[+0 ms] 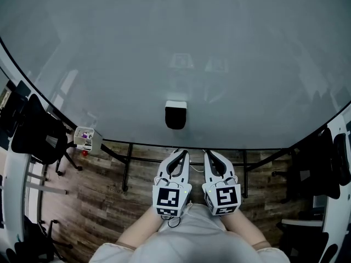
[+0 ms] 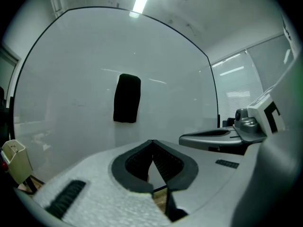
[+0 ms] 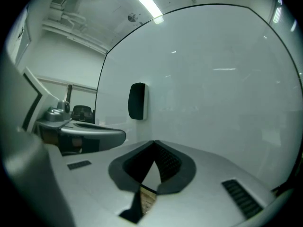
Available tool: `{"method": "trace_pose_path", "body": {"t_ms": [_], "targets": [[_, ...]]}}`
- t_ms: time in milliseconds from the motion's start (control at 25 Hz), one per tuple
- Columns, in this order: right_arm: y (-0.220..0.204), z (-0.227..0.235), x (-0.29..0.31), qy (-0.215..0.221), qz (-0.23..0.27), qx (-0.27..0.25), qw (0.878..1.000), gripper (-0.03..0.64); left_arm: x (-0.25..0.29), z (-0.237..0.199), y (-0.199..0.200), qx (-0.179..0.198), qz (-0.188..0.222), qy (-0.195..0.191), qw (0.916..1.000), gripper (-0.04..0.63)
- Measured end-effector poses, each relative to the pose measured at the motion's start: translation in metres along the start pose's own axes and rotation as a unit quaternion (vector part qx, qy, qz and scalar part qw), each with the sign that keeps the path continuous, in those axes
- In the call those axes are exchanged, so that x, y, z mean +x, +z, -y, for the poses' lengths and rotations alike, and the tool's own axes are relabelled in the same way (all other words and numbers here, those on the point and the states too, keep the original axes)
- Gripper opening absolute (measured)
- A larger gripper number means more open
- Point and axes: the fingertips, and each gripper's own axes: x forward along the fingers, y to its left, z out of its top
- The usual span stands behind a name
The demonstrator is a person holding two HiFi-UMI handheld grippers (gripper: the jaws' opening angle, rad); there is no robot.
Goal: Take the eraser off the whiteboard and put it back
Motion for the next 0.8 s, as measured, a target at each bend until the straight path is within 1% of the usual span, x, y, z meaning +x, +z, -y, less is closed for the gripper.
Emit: {"method": "trace_pose_path", "body": {"t_ms": [360,600,800], "targets": [[0.0012,0.0003,0.0041,0.007,-0.003,-0.002,1.000,0.026,0.0053,-0.0062,0.0100,-0.005,0.010,0.006,0.9999,0.018],[-0.0004,0.0021,0.0049,0.007,-0.006,0.003,1.000,0.026,0.0072,-0.0057,0.0078,-0.005,0.006,0.004,1.0000,0.018],[-0.0034,0.0008,0.0064,0.013,-0.011,0.016,1.000,0.026,0.0084,-0.0047,0.0076,-0.001,0.003,0.004,1.0000,0.018]]}}
